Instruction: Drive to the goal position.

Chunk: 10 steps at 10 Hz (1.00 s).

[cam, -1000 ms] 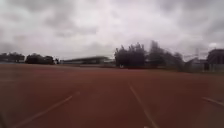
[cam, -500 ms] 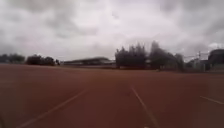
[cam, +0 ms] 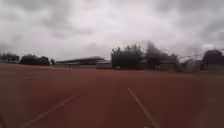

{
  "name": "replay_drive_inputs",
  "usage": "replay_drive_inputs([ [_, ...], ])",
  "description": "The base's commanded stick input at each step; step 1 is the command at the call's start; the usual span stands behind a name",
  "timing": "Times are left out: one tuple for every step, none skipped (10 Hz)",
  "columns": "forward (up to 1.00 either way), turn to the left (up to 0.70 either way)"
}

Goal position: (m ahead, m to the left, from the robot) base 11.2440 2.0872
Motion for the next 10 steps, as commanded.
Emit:
replay_drive_inputs([
  [0.7, 0.0],
  [0.7, 0.0],
  [0.7, 0.0],
  [0.7, 0.0],
  [0.7, 0.0],
  [0.7, 0.0],
  [0.7, 0.0],
  [0.7, 0.0],
  [0.7, 0.0],
  [0.7, 0.0],
])
